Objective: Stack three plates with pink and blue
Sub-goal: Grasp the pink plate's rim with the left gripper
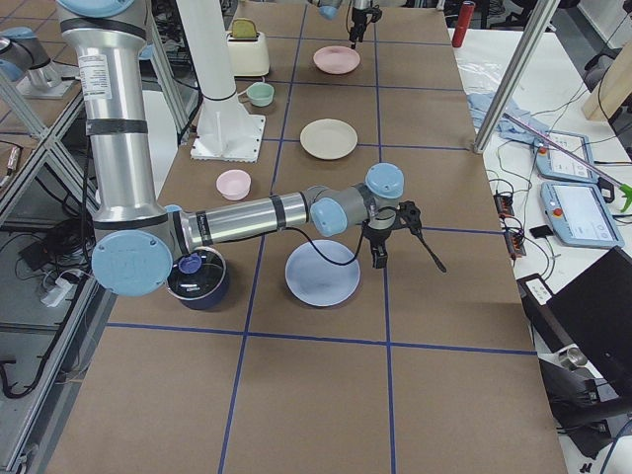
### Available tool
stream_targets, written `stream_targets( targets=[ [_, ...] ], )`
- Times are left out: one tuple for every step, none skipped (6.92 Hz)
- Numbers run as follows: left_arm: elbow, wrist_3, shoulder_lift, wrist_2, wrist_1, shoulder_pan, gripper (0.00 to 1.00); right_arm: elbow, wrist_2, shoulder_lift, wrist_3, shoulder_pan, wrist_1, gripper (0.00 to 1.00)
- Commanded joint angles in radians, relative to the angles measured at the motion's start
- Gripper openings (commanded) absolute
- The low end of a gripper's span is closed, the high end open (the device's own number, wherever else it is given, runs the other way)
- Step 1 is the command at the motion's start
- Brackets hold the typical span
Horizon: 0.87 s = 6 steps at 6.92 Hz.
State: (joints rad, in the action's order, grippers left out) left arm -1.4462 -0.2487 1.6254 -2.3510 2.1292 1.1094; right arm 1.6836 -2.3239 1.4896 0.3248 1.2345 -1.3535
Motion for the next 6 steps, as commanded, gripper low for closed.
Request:
stream_targets(
  targets=[
    [0.021,-0.015,-0.001,-0.002,-0.006,-0.045,0.63,-0.021,-0.006,0.001,0.0,-0.001,0.034,1.0],
    [0.035,-0.045,0.001,-0.007,0.0,-0.049,0.02,-0.018,-0.006,0.001,0.0,-0.001,0.036,1.0],
    [0.035,-0.059,0.001,-0.01,-0.005,-0.049,0.0,-0.013,-0.006,0.0,0.0,-0.001,0.036,1.0],
    [0.014,-0.06,0.002,-0.024,-0.011,-0.049,0.0,-0.018,-0.006,-0.006,0.0,-0.001,0.036,1.0],
    [-0.023,-0.06,0.001,-0.128,-0.017,-0.048,0.0,-0.018,-0.006,-0.009,0.0,-0.001,0.036,1.0],
    [-0.096,-0.081,0.001,-0.23,-0.026,-0.037,0.0,-0.013,-0.015,-0.012,0.0,-0.001,0.036,1.0]
  ],
)
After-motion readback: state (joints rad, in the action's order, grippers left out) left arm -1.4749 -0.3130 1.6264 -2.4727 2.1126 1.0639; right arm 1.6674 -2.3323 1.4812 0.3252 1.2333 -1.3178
